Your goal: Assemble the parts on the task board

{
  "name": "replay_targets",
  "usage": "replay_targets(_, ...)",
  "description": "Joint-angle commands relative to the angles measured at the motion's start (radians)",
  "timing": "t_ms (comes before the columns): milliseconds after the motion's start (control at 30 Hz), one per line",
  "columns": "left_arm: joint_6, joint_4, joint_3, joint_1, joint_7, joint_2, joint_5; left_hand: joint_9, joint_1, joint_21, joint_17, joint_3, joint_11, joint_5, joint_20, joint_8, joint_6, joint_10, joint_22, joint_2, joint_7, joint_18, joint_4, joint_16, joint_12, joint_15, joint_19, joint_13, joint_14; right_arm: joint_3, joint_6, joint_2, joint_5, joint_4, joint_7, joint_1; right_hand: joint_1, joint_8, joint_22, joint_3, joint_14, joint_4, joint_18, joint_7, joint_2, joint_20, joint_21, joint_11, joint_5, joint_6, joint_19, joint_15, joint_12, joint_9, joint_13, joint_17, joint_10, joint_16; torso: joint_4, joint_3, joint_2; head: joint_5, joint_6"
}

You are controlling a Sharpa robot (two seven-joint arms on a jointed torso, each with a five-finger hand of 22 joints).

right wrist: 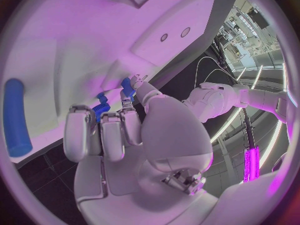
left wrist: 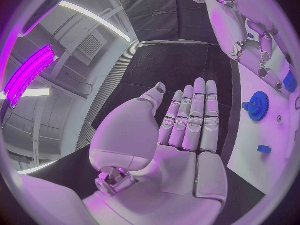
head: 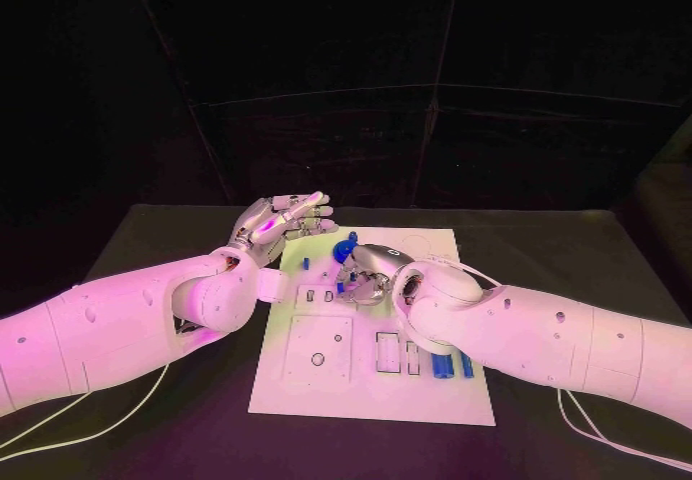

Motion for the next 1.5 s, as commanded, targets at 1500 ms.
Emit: replay_targets(1500, 0.015, -0.004, 0.001, 0.002, 0.005, 0.004, -0.002, 0.000, -0.005, -0.008, 0.002, 0.001, -0.002, 0.002, 0.002, -0.007, 0.007, 0.007, -0.002, 0.001, 0.003, 0.007, -0.009, -0.005, -0.006, 0.000, 0.009, -0.001, 0.008, -0.002, 0.036, 0.003, -0.037, 0.005, -0.036, -0.010, -0.048, -0.045, -0.009, -0.004, 0.077, 0.009, -0.013, 0.024, -0.065, 0.009, -0.011, 0.020, -0.002, -0.059, -0.003, 0.012, -0.029, -0.001, 0.038, 0.120, -0.024, -0.008, -0.0003, -0.0001, 0.000, 0.004, -0.011)
